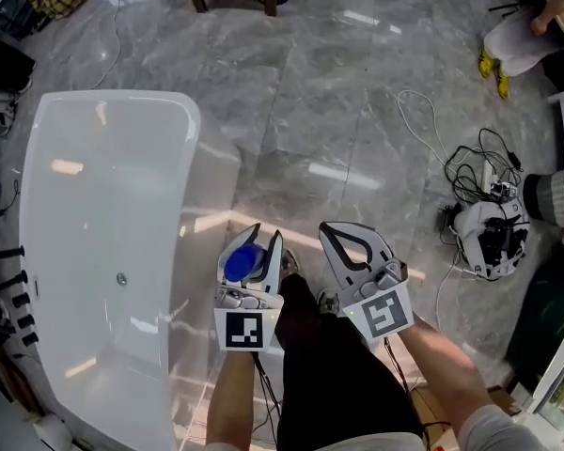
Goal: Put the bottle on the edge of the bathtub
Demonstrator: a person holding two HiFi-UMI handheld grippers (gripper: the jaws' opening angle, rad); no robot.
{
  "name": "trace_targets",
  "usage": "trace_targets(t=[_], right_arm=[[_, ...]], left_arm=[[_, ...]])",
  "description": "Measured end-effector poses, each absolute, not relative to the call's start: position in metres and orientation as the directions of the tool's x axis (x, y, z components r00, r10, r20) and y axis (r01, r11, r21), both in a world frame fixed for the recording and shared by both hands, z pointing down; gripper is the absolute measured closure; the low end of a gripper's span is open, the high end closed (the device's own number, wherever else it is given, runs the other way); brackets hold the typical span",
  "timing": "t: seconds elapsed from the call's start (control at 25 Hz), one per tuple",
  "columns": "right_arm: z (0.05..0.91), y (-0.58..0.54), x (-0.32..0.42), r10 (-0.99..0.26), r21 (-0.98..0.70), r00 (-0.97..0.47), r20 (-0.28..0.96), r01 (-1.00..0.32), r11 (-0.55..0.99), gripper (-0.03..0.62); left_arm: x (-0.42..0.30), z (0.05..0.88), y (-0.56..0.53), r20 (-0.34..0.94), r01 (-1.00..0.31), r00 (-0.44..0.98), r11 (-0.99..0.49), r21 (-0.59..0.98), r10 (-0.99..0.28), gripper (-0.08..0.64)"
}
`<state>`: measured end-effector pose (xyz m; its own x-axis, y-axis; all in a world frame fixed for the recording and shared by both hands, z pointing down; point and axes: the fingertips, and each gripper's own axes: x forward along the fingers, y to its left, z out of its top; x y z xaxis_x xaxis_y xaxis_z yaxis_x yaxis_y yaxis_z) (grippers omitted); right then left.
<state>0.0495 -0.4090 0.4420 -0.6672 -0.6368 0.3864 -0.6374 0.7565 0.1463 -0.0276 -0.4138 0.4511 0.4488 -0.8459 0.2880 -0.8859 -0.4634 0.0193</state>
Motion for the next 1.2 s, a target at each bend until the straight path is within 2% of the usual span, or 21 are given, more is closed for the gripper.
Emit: trace_targets(t=[0.32,0.56,0.64,0.76,0.96,1.2], right_arm=[[0.558,-0.445,0.054,-0.616,0.171,-0.675,0.406,-0.606,0.777,0.589],[0.628,-0.474,0.046,-0.612,0.148,-0.681,0.402,-0.611,0.778,0.589],[0.648,-0.482,0.042,-0.605,0.143,-0.691,0.396,-0.604,0.784,0.589],[0.677,-0.495,0.037,-0.614,0.093,-0.711,0.342,-0.625,0.775,0.589],[0.721,-0.510,0.035,-0.638,0.040,-0.730,0.244,-0.650,0.759,0.589],[0.785,-0.511,0.046,-0.629,0.065,-0.733,0.259,-0.637,0.768,0.589]], left_arm=[[-0.026,0.562,-0.454,0.269,-0.891,0.449,-0.450,0.061,-0.852,0.441],[-0.031,0.628,-0.481,0.262,-0.866,0.479,-0.500,-0.017,-0.838,0.442],[-0.037,0.648,-0.489,0.246,-0.887,0.453,-0.461,0.030,-0.857,0.441],[-0.040,0.680,-0.499,0.251,-0.894,0.443,-0.446,0.045,-0.861,0.442],[-0.036,0.729,-0.507,0.245,-0.864,0.464,-0.496,-0.086,-0.851,0.442],[-0.042,0.796,-0.509,0.225,-0.907,0.410,-0.421,0.001,-0.884,0.442]])
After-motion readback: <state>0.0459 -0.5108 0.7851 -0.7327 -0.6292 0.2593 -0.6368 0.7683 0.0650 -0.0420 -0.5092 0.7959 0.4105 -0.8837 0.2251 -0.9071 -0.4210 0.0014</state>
